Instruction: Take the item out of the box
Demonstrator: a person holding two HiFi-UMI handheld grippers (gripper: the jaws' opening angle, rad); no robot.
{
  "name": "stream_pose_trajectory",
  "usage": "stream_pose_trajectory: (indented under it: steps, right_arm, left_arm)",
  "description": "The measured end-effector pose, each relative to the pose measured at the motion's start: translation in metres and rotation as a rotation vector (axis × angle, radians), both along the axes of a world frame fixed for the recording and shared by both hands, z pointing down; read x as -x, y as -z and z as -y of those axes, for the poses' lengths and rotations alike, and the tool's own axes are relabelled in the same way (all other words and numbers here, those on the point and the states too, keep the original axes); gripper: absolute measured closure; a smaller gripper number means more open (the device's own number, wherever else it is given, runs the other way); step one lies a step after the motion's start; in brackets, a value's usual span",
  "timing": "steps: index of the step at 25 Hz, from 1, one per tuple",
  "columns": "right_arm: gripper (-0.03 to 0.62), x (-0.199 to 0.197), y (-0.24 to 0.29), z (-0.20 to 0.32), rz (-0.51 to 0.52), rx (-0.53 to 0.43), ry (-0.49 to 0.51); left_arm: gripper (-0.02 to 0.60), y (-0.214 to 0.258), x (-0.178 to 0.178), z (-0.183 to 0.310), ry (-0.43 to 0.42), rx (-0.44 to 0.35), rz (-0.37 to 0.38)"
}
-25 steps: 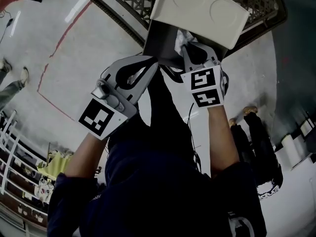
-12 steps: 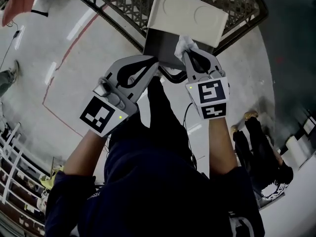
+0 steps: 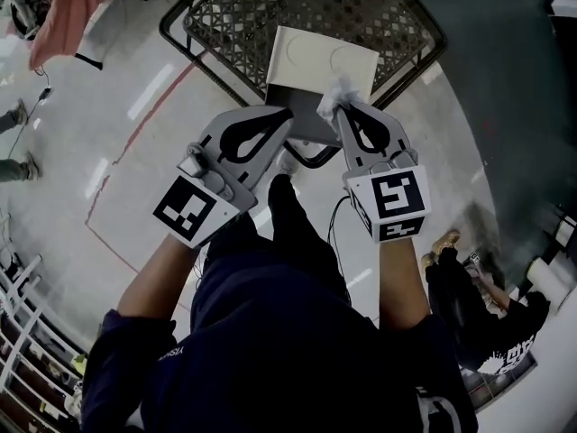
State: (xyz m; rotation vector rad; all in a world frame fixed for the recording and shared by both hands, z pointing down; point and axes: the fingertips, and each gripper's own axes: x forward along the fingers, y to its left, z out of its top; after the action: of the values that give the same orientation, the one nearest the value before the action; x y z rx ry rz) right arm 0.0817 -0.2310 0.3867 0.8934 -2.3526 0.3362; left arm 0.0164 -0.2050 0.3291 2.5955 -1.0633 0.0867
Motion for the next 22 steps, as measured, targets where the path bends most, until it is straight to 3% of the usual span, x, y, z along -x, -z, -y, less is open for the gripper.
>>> stream_pose_trajectory:
  steps: [10,22]
  right_arm:
    - [0.571,0.004,0.104,-0.005,0.08,-0.178,-0.023]
    - [0.571,0.004,0.175,-0.023,0.16,-0.303,-0.04]
  left_arm:
    - [0.575,0.075,0.0,-0.003,-0.014,-0.123,-0.002]
    - [0.575,0.117,0.002,-0.015,-0.029,-0.186,-0.003]
